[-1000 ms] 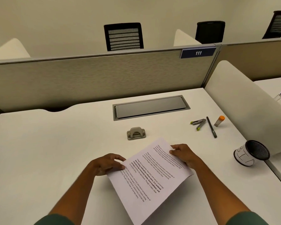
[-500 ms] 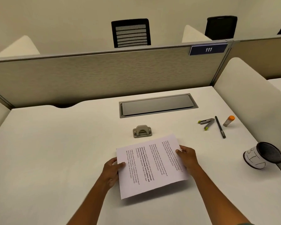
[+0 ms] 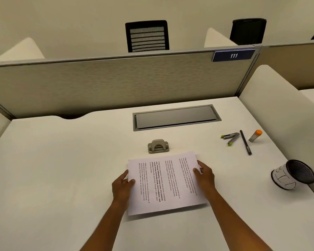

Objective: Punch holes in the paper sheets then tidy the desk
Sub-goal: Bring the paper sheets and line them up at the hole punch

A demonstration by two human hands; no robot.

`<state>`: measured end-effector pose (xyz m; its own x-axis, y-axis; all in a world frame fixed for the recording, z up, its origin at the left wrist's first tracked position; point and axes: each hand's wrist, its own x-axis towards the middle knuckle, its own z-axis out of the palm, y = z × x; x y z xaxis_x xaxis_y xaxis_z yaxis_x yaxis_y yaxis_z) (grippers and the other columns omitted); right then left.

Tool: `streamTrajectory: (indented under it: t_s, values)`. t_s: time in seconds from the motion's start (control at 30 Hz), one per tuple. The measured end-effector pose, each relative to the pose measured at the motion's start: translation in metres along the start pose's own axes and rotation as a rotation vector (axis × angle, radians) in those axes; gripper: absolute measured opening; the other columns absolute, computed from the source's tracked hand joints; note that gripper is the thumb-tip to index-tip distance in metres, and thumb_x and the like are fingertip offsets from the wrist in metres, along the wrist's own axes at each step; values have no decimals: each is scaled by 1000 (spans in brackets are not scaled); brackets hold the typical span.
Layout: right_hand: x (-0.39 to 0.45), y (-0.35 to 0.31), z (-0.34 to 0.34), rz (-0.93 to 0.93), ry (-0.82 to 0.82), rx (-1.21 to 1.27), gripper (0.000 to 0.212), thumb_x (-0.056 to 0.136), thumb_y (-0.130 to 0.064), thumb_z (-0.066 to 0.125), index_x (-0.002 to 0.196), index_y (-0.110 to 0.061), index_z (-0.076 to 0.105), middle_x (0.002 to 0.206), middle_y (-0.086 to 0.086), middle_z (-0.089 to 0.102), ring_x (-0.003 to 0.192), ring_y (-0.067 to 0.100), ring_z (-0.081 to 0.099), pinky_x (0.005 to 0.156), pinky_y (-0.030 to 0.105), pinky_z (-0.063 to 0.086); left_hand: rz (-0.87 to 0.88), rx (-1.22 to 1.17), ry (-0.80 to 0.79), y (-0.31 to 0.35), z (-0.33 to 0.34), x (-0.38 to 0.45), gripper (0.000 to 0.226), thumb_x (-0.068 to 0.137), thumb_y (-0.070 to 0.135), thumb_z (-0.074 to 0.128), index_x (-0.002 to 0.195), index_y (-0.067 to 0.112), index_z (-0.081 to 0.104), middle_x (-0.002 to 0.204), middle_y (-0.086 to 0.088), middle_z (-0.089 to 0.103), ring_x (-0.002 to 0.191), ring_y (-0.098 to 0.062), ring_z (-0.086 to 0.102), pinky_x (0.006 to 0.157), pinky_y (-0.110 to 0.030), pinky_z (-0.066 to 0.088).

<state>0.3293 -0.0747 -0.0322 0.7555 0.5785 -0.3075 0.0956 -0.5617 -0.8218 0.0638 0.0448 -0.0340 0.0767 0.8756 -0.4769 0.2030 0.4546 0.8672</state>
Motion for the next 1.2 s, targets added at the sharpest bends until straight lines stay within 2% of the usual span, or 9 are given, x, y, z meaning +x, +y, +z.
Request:
streamTrajectory:
  t_s: [0.1,0.27,0.47,0.7,0.87,1.2]
  values:
    - [3,1,2,-1,6,-20,41,97,-12,52,138,-10,50,134,13,58,122,32,54,104,44,44,12,10,15,0,2,1,53,88,-2,63,138,12,51,123,-13,66,97,-34,67,95,-53,52]
    - [12,0,5,2,5,-31,41,97,-13,53,137,-9,51,134,14,58,120,32,56,99,40,46,16,10,29,4,7,5,54,89,-1,62,140,12,49,122,-13,66,97,-33,67,95,-51,52]
    - [24,-3,7,11,4,-18,40,96,-13,54,137,-9,52,133,13,59,121,31,55,101,41,45,-3,15,33,10,12,15,55,89,-2,62,140,11,48,120,-16,66,100,-33,66,98,-50,50]
    - [30,-3,10,26,11,-40,41,97,-14,54,137,-9,51,133,14,58,119,31,57,100,43,46,-8,82,27,20,15,25,55,89,-1,63,140,11,48,119,-15,67,101,-34,66,99,-52,50]
    - [31,-2,10,1,8,-73,38,97,-15,51,135,-11,54,127,13,63,109,31,62,95,42,51,-2,116,19,22,14,28,54,89,0,63,140,11,49,123,-17,65,104,-35,65,100,-49,49]
    - [36,-7,13,3,6,-88,39,97,-15,53,135,-11,53,127,13,63,110,30,61,93,39,49,-4,92,19,22,14,31,54,88,0,63,139,11,50,124,-15,65,105,-34,65,101,-50,48]
